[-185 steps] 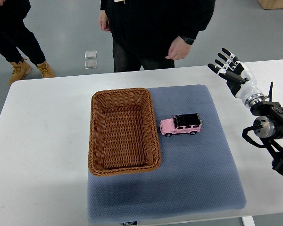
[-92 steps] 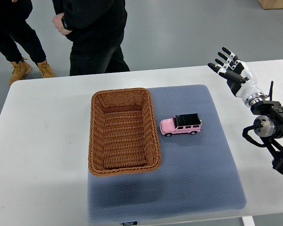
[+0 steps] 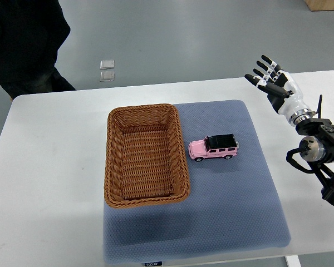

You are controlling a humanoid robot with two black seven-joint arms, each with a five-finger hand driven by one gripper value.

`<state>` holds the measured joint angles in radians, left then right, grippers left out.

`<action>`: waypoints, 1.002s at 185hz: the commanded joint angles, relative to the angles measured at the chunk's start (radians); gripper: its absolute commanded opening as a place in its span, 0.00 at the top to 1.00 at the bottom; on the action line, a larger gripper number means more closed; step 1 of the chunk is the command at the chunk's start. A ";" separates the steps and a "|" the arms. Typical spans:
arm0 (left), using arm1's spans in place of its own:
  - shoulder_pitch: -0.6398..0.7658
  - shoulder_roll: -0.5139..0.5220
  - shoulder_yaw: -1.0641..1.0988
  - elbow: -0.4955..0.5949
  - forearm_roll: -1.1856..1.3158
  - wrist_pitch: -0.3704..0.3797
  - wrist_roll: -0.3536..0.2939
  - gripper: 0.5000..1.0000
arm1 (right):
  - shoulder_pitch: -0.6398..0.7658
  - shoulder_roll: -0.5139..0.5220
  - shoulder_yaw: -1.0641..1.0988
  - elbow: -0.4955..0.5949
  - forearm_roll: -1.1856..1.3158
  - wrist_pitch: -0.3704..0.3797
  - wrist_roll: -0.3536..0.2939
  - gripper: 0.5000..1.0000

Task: Place pink car in brown basket

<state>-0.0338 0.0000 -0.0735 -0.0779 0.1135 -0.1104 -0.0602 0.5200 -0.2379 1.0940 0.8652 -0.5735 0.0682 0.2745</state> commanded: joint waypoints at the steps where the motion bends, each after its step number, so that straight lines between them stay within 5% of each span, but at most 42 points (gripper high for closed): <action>1: 0.000 0.000 0.000 0.001 0.000 0.000 0.000 0.00 | 0.000 -0.001 0.000 0.000 0.000 0.001 0.000 0.15; 185: 0.000 0.000 0.000 0.001 0.000 0.000 0.000 0.00 | 0.037 -0.078 -0.115 0.048 -0.219 0.036 0.015 0.15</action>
<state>-0.0338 0.0000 -0.0737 -0.0778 0.1135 -0.1105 -0.0604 0.5343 -0.2850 1.0279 0.8932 -0.7114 0.1036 0.2791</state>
